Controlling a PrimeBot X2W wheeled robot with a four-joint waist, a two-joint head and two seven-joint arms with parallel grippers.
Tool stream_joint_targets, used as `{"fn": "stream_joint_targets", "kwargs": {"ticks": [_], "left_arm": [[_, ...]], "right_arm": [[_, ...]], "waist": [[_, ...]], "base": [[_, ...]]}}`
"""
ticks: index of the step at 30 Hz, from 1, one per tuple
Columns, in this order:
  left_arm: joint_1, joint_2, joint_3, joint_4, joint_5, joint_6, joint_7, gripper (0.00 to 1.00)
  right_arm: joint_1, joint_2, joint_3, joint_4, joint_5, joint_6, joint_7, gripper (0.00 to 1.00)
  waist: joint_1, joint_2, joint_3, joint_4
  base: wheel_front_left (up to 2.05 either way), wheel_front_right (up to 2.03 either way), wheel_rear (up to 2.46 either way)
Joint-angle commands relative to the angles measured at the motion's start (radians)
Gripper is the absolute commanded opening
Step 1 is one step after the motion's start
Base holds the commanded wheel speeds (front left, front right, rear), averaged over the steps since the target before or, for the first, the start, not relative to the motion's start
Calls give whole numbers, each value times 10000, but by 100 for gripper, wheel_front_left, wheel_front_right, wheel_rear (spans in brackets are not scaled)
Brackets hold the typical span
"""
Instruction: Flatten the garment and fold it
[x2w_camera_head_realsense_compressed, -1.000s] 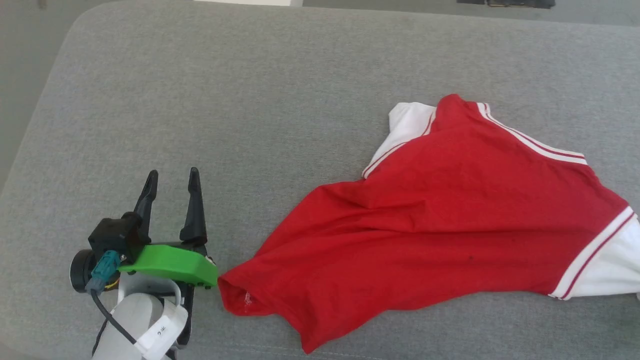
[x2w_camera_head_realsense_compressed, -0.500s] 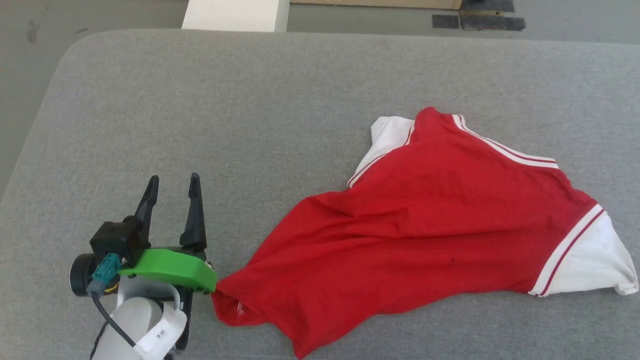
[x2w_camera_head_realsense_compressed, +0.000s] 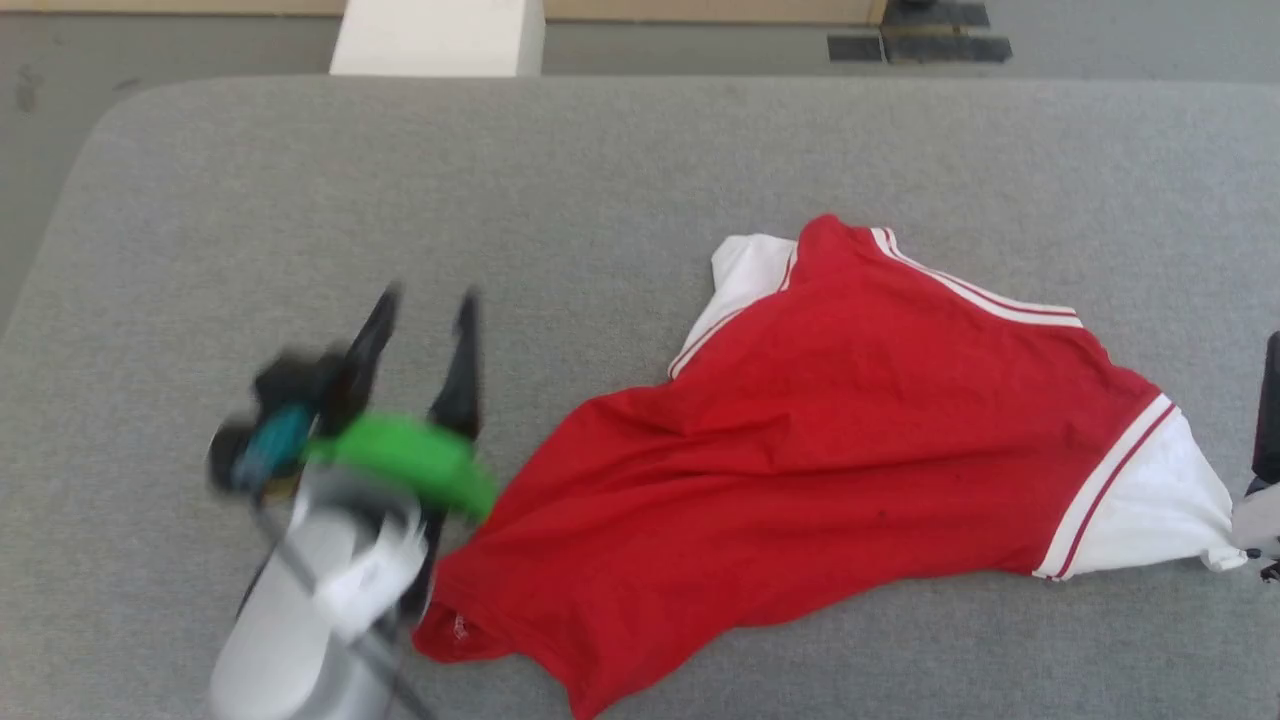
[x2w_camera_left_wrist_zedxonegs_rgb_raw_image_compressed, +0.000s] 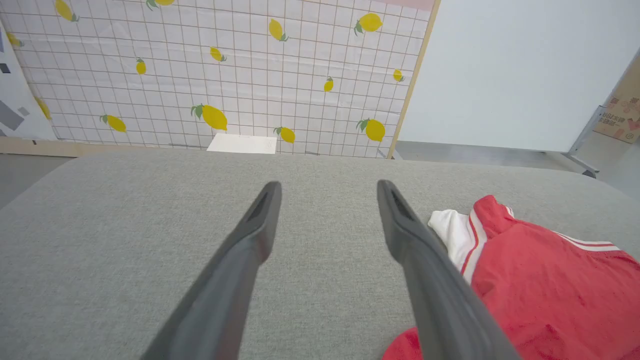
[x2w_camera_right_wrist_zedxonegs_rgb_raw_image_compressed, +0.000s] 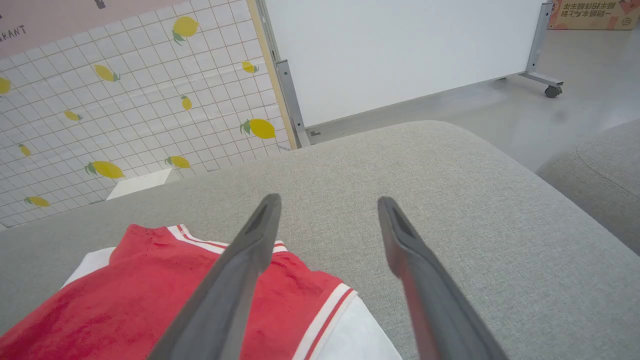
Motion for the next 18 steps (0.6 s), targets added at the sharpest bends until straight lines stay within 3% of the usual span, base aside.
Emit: {"fn": "stream_joint_targets", "kwargs": {"ticks": [1,9,14,18], "left_arm": [[-681,-149,-136,112,-159,-172,173,100],[-4463,-900,-1359,2312,-276,-975,2377,100],[-6298,-1199,-2244,4151,-574,-1168,5127,100],[-7210,-1300,-2798,5230,-681,-1081,7251,100]], "right_arm": [[-118,25,74,3,38,-13,6,100],[-742,-41,467,54,204,-13,-55,100],[-969,-33,574,313,274,-13,-221,100],[-1048,-9,587,540,329,-13,-405,100]], "waist": [[0,0,321,-184],[0,0,1448,-880],[0,0,2009,-1391],[0,0,2346,-1685]], "base": [[0,0,0],[0,0,0],[0,0,0],[0,0,0]]}}
